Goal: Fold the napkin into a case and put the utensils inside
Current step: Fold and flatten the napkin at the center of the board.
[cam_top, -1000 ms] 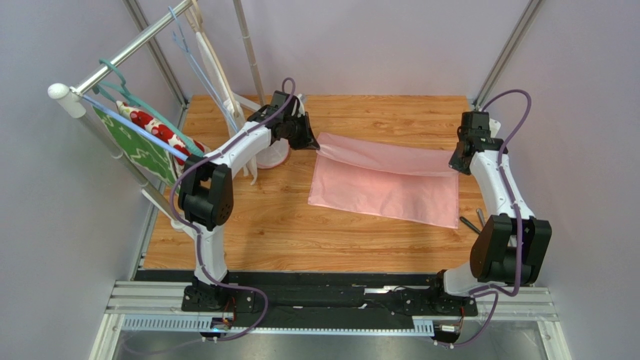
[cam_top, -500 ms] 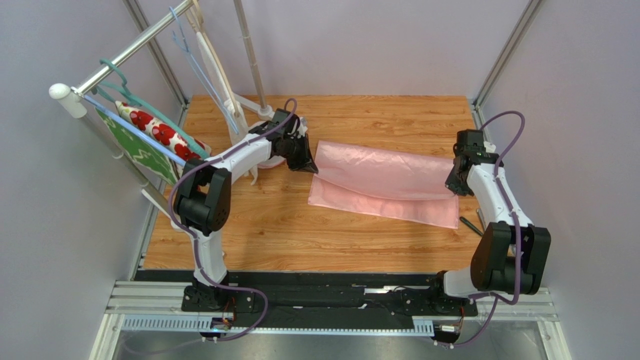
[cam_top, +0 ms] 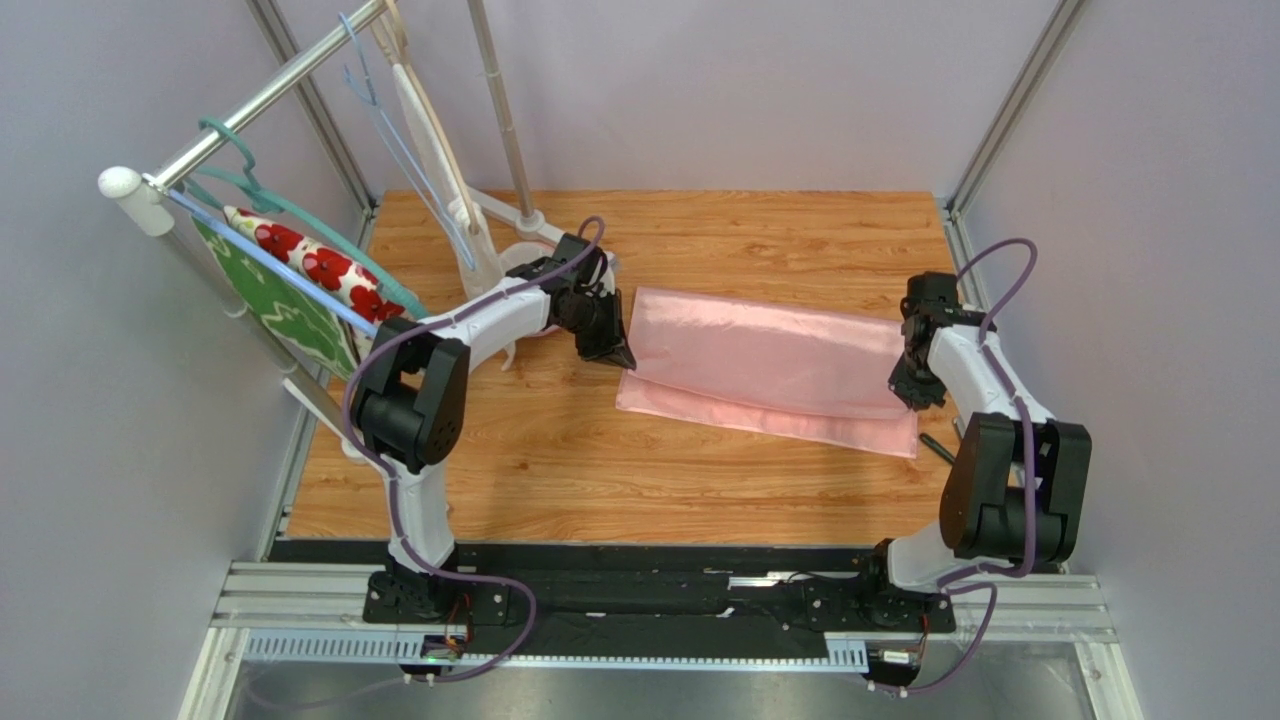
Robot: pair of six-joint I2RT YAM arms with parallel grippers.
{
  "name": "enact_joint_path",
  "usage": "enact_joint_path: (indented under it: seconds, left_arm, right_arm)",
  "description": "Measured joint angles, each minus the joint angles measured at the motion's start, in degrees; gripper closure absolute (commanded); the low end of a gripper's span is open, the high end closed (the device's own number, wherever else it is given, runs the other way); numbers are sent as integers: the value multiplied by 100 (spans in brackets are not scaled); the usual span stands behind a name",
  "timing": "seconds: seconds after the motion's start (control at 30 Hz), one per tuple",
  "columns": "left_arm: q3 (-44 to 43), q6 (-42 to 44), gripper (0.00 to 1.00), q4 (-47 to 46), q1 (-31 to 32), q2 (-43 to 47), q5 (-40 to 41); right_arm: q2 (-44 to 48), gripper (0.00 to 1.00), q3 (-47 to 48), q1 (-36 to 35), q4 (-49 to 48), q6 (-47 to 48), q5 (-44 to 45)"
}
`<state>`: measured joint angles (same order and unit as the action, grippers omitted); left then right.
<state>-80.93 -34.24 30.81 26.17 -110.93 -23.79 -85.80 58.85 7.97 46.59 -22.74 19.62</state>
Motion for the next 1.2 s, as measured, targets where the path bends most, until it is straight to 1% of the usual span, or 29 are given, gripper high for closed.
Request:
enact_joint_path:
  seconds: [0.37, 0.57, 0.8, 1.03, 1.2]
  left_arm:
    - [107, 162, 100, 157, 48, -70, 76]
    - [107, 247, 100, 129, 142, -302, -122]
    - [190, 286, 100, 142, 177, -396, -140]
    - [192, 367, 100, 173, 188, -385, 55]
    - [190, 481, 100, 332, 188, -374, 212]
  right_arm:
    - [-155, 100, -162, 48, -46, -127, -9]
    - [-457, 100, -245, 79, -70, -256, -131]
    - [-680, 100, -271, 85, -138, -299, -212]
    - [-643, 100, -271, 85, -142, -297, -184]
    - [-243, 100, -264, 85, -42, -297, -155]
